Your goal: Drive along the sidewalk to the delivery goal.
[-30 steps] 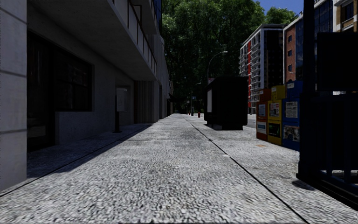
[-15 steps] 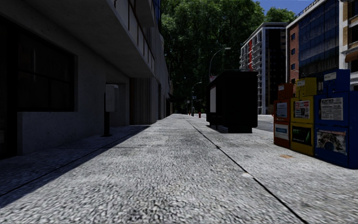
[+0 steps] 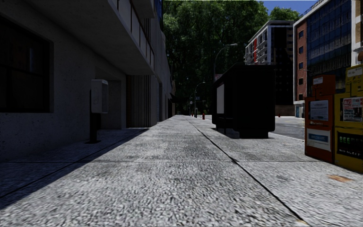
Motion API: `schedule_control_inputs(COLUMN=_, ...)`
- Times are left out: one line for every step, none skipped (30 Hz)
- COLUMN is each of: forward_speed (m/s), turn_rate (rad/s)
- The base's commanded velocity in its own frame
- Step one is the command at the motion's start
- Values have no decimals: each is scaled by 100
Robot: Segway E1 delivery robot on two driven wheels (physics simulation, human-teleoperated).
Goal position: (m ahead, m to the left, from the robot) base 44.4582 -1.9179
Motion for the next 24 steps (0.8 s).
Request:
schedule_control_inputs(forward_speed=200, turn_rate=0)
schedule_control_inputs(forward_speed=200, turn_rate=0)
schedule_control_inputs(forward_speed=200, turn_rate=0)
schedule_control_inputs(forward_speed=200, turn_rate=0)
schedule_control_inputs(forward_speed=200, turn_rate=0)
schedule_control_inputs(forward_speed=200, turn_rate=0)
schedule_control_inputs(forward_speed=200, turn_rate=0)
schedule_control_inputs(forward_speed=200, turn_rate=0)
schedule_control_inputs(forward_speed=200, turn_rate=0)
schedule_control_inputs(forward_speed=200, turn_rate=0)
schedule_control_inputs(forward_speed=200, turn_rate=0)
schedule_control_inputs(forward_speed=200, turn_rate=0)
schedule_control_inputs(forward_speed=200, turn_rate=0)
schedule_control_inputs(forward_speed=200, turn_rate=0)
schedule_control_inputs(forward_speed=200, turn_rate=0)
schedule_control_inputs(forward_speed=200, turn_rate=0)
schedule_control_inputs(forward_speed=200, turn_rate=0)
schedule_control_inputs(forward_speed=200, turn_rate=0)
schedule_control_inputs(forward_speed=200, turn_rate=0)
schedule_control_inputs(forward_speed=200, turn_rate=0)
schedule_control_inputs(forward_speed=200, turn_rate=0)
schedule_control_inputs(forward_speed=200, turn_rate=0)
schedule_control_inputs(forward_speed=200, turn_rate=0)
schedule_control_inputs(forward_speed=200, turn_rate=0)
